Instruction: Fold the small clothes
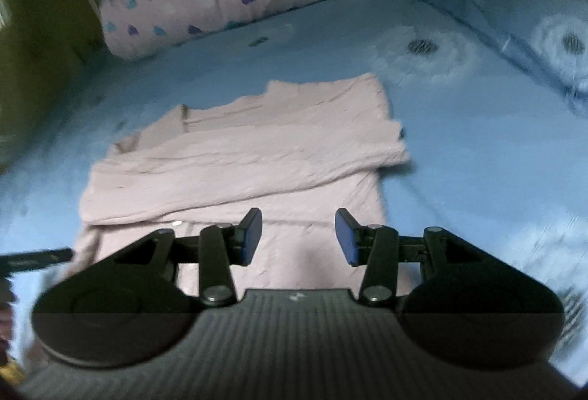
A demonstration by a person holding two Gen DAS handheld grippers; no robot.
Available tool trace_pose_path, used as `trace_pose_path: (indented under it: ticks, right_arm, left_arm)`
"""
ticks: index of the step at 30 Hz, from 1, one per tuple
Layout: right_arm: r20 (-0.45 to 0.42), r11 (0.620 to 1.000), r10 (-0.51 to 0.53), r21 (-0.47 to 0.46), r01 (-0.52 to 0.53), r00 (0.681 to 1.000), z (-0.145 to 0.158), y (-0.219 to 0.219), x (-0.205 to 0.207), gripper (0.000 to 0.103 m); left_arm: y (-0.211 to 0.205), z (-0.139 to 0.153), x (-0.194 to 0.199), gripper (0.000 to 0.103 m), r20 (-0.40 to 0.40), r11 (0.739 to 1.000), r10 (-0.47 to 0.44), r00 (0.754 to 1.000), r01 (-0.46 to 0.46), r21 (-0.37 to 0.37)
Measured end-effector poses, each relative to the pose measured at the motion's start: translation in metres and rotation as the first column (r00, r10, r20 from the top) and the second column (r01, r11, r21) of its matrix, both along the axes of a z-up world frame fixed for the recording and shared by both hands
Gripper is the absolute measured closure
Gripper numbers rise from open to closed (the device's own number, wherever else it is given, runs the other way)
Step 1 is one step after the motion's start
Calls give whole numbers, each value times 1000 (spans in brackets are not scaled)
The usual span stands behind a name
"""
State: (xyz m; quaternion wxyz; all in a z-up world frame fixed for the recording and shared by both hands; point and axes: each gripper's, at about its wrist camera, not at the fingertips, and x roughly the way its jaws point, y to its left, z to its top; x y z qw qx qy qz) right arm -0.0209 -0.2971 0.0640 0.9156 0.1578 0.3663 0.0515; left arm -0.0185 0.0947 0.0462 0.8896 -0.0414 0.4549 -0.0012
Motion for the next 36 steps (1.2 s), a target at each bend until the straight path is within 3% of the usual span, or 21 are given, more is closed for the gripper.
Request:
trace_pose_path:
  ticks: [3, 4, 5, 7, 10, 13, 15, 20, 25, 27, 28, 29, 31, 36]
  right_arm:
    - [30, 999, -4, 52, 2, 1000, -14, 6, -12, 51]
    - [37, 998, -4, 65, 2, 999, -20, 7, -15, 51]
    - [26, 997, -11, 76, 9, 1000, -27, 8, -16, 51]
    - [-13, 993, -15, 121, 16, 1000, -34, 6, -13, 49]
    - [0, 978, -7, 207, 7, 1000, -34, -1, -10, 49]
    - [28, 976, -17, 218, 10, 999, -29, -5, -11, 49]
    - [35, 976, -11, 218, 3, 999, -27, -6, -11, 49]
    - [1, 983, 32, 181, -31, 999, -31, 2, -8, 49]
    - [-47, 989, 43, 143, -36, 998, -40, 9, -8, 49]
    - [-42, 988, 45, 148, -38, 998, -37, 9, -7, 49]
    - [-38, 988, 45, 151, -39, 998, -35, 9, -6, 49]
    - [-30, 987, 46, 155, -41, 998, -32, 9, -3, 49]
    - [-17, 986, 54, 158, -51, 998, -23, 8, 7, 49]
    - [72, 995, 13, 93, -20, 997, 7, 6, 43, 49]
  left_arm:
    - [-9, -6, 0, 32, -13, 999, -22, 1000, 22, -24]
    - [-13, -8, 0, 41, -13, 999, -28, 1000, 27, -25]
    - [-16, -9, -1, 64, -8, 999, -35, 999, 35, -34]
    - [-18, -11, -3, 94, -3, 997, -38, 999, 38, -71]
    - [-25, -4, -11, 96, 34, 1000, -29, 999, 29, -1]
    - [-25, 9, -31, 96, 95, 989, 18, 995, -32, 142]
    - [-14, 13, -42, 96, 108, 979, 65, 992, -84, 187]
    - [-3, -1, -41, 96, 22, 983, 86, 996, -88, 161]
    - [-21, 5, -37, 93, 29, 981, 66, 997, -70, 183]
    - [-23, 14, -34, 86, 47, 984, 69, 997, -76, 159]
    - [-23, 20, -32, 74, 59, 987, 72, 996, -79, 138]
    - [-24, 25, -31, 56, 72, 990, 75, 995, -83, 115]
    - [-26, 36, -21, 37, 109, 994, 81, 991, -88, 67]
    - [-42, 54, 37, 34, 185, 991, 79, 980, -97, 91]
